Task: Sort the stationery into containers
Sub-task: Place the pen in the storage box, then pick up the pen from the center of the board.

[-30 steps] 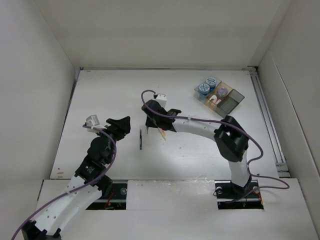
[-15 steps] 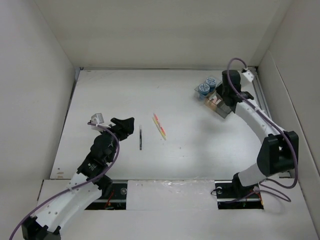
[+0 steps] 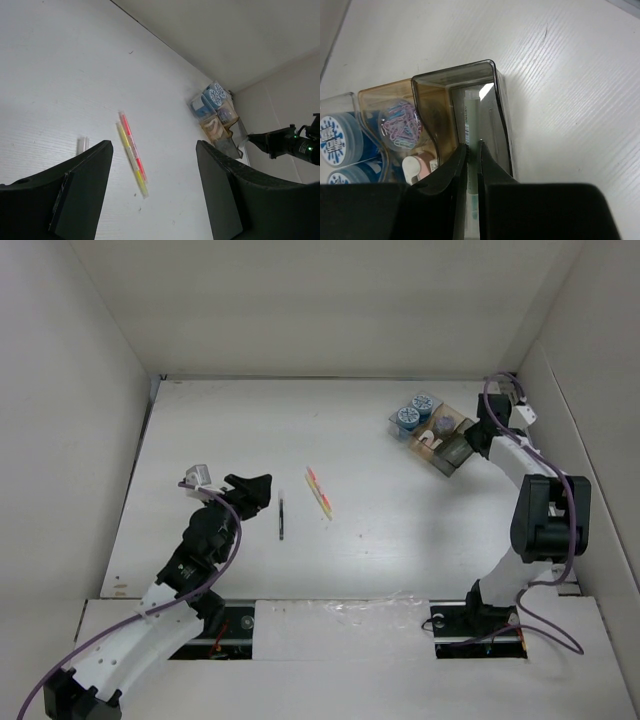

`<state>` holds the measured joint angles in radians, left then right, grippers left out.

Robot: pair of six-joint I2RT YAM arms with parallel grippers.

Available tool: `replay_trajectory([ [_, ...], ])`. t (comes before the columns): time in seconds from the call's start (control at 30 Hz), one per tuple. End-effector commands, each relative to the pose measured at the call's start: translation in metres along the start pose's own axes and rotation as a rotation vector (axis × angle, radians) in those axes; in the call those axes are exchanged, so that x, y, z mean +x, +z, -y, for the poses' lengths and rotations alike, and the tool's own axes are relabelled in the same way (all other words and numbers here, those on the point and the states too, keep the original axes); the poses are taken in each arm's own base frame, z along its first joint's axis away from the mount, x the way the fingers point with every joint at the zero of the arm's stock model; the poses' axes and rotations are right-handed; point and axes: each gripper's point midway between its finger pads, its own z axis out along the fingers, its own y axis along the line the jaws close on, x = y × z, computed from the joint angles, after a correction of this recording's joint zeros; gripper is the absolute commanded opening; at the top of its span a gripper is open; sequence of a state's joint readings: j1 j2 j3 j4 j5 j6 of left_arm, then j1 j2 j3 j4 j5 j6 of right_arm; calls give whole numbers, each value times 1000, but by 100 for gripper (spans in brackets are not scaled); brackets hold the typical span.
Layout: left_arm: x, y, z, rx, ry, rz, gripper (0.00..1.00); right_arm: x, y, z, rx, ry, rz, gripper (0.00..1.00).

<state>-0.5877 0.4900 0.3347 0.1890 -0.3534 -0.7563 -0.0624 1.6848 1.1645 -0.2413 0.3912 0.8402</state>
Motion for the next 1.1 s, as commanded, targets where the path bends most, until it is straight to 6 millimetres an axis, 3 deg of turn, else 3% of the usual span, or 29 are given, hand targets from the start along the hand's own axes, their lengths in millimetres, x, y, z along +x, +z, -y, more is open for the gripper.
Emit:
replay_trajectory([
  [0.0,-9,0,13,45,-21,27,64,-13,5,-23,-60,11,31,9],
  [0.1,-9,0,13,45,-21,27,64,-12,7,-26,-67,20,24,23],
  [0.13,-9,0,13,45,-21,27,64,-11,6,-27,-73,20,17,36],
  [0.23,-9,0,13,45,-21,27,64,-16,-6,-33,-99,24,30,48],
  [0.37,-9,0,13,45,-21,27,64,-19,-41,-50,-179,21,50,53],
  [0.43,-10,1,12,39,-21,33,64,3,-65,-78,-290,-24,17,54],
  [0.5,-11,1,10,30,-21,42,64,20,-88,-97,-358,-78,1,43],
  [0.53,-13,-1,10,33,-23,45,64,52,-110,-117,-434,-130,-59,36],
  [0.6,-12,-3,7,24,-35,49,64,86,-135,-134,-505,-197,-108,16],
  [0.63,-21,-5,7,23,-47,85,64,115,-149,-142,-560,-240,-182,14],
  [0.67,-19,-7,5,21,-46,83,64,154,-176,-152,-627,-306,-250,11],
  [0.7,-25,-9,5,20,-62,106,64,181,-185,-153,-639,-343,-291,4],
  [0.73,-33,-13,1,4,-86,140,64,201,-201,-159,-674,-377,-318,1],
  [0.77,-34,-15,-4,-8,-96,154,64,238,-232,-162,-728,-435,-363,0],
  [0.83,-42,-21,-15,-51,-135,205,64,278,-255,-169,-767,-502,-398,0],
  [0.87,-50,-28,-16,-38,-164,240,64,307,-280,-167,-807,-553,-427,0],
  [0.9,-55,-32,-17,-39,-184,262,64,317,-294,-174,-828,-569,-429,2],
  [0.93,-56,-35,-22,-47,-200,278,64,340,-290,-169,-806,-613,-439,15],
  [1.07,-70,-50,-31,-44,-262,356,64,393,-291,-169,-740,-732,-439,50],
])
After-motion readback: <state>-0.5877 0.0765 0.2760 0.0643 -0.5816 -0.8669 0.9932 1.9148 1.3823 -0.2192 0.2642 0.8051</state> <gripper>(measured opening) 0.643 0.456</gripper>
